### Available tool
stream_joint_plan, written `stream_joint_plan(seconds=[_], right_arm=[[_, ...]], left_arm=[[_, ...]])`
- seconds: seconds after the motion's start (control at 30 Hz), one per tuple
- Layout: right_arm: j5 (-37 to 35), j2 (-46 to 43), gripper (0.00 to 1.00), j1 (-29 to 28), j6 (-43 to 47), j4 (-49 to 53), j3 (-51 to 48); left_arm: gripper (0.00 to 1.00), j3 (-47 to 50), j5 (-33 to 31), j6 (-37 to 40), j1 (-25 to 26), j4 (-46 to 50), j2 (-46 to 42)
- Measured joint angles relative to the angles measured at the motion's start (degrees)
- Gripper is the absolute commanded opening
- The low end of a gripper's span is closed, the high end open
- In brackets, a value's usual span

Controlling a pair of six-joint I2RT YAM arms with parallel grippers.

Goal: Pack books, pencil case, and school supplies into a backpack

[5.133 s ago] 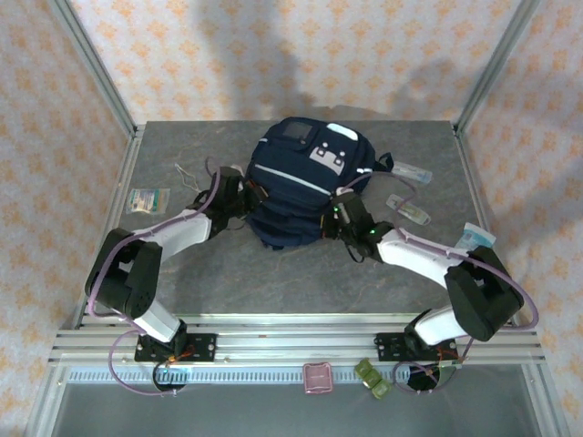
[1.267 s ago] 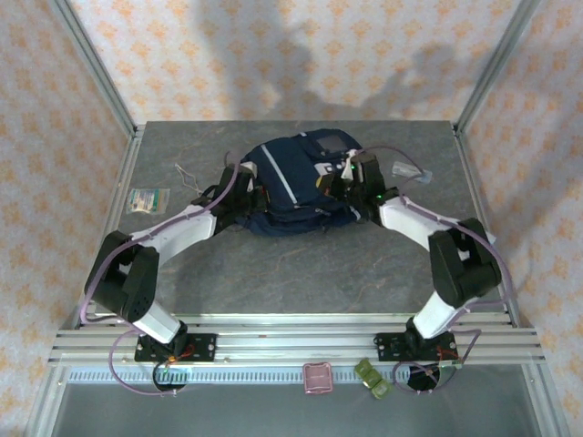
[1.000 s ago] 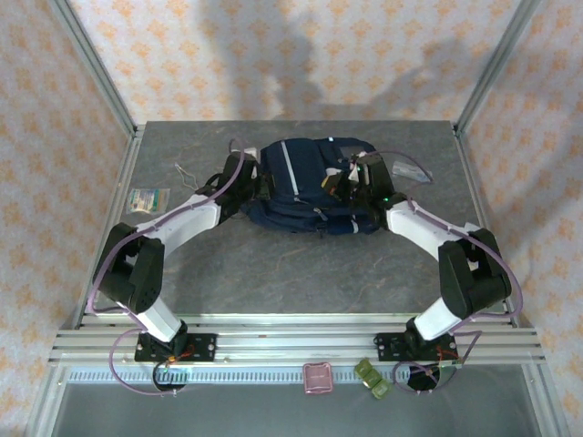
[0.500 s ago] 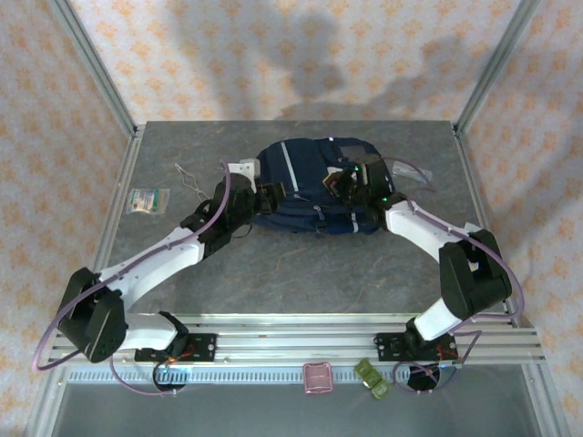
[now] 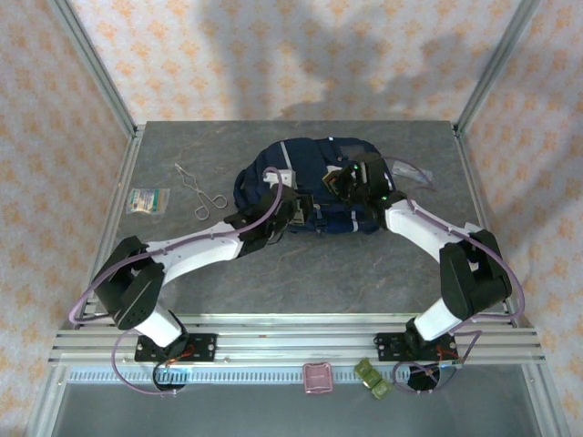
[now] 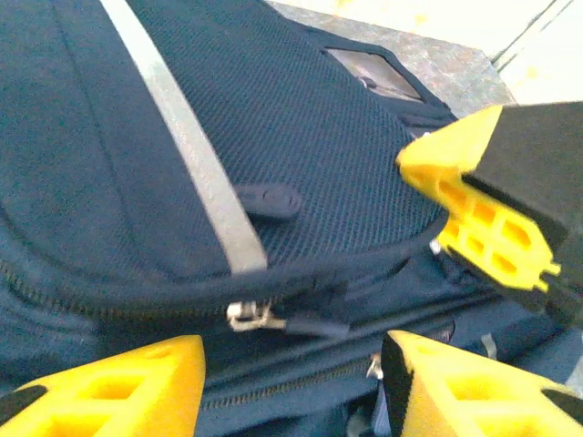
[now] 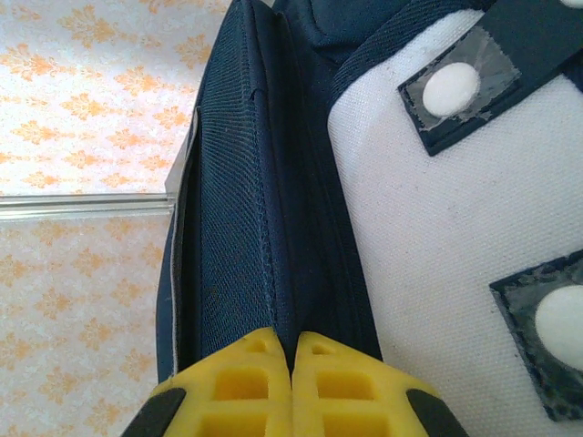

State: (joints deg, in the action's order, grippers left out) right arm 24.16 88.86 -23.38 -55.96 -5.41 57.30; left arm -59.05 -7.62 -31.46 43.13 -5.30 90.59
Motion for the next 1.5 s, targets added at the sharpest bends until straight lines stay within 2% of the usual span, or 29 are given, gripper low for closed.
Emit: stream_joint_plan(seconds=[0.1, 0.2, 0.33, 0.4, 0.53, 0.57, 0.6, 0.67, 0.73, 0.83, 0.93, 1.0, 1.03, 1.1, 1.13, 1.17, 1.5], right_arm=[[-0.4, 0.0, 0.0, -0.1, 0.0, -0.3, 0.0], [-0.7, 0.0, 0.0, -0.1, -0.2, -0.5, 0.0], [-1.7, 0.0, 0.0, -0.1, -0.4, -0.6, 0.0], [-1.9, 0.0, 0.0, -0.1, -0.4, -0.5, 0.0], [-2.2, 0.0, 0.0, -0.1, -0.4, -0.5, 0.0], [-2.1, 0.0, 0.0, -0.1, -0.5, -0.5, 0.0], [-2.2, 0.0, 0.0, -0.1, -0.5, -0.5, 0.0], [-2.2, 0.0, 0.0, -0.1, -0.6, -0.5, 0.0], [-2.6, 0.0, 0.0, 0.0, -0.7, -0.6, 0.0], [-3.5, 0.0, 0.0, 0.0, -0.8, -0.6, 0.0], [-4.3, 0.0, 0.0, 0.0, -0.9, -0.4, 0.0], [-4.7, 0.0, 0.0, 0.0, -1.0, -0.5, 0.0], [-4.7, 0.0, 0.0, -0.1, -1.0, -0.5, 0.0], [-4.9, 0.0, 0.0, -0.2, -1.1, -0.6, 0.0], [-5.0, 0.0, 0.0, -0.2, -1.0, -0.5, 0.0], [-5.1, 0.0, 0.0, -0.2, -1.1, -0.5, 0.0], [-5.3, 0.0, 0.0, -0.2, -1.0, -0.6, 0.0]], left_arm=[[0.53, -2.5, -1.4, -0.1, 0.0, 0.8, 2.0], [0.33, -4.3, -3.3, -0.3, 0.0, 2.5, 3.8], [0.29, -5.7, -4.2, -0.1, 0.0, 3.4, 5.9], [0.12, -5.7, -4.2, -0.1, 0.0, 3.3, 5.9], [0.14, -5.7, -4.5, 0.0, 0.0, 3.3, 5.9], [0.11, -5.7, -4.5, 0.0, 0.0, 3.3, 5.9], [0.03, -5.7, -4.4, 0.0, 0.0, 3.3, 5.9], [0.07, -6.1, -4.5, 0.4, 0.0, 3.4, 6.1], [0.2, -7.4, -4.5, 0.5, 0.0, 4.2, 7.0], [0.23, -9.0, -4.7, 1.0, 0.0, 4.8, 8.8], [0.34, -9.8, -4.9, 0.9, 0.0, 4.8, 10.0], [0.35, -10.6, -4.6, 0.8, -0.1, 4.9, 10.9], [0.33, -11.3, -4.7, 0.9, -0.1, 5.0, 11.6], [0.06, -11.7, -4.7, 0.8, 0.0, 5.0, 12.5], [0.02, -11.7, -4.7, 0.1, 0.0, 4.7, 12.8], [0.0, -11.7, -4.5, 0.0, 0.0, 4.6, 12.9], [0.0, -11.7, -1.2, 1.0, -1.3, 5.4, 12.2]])
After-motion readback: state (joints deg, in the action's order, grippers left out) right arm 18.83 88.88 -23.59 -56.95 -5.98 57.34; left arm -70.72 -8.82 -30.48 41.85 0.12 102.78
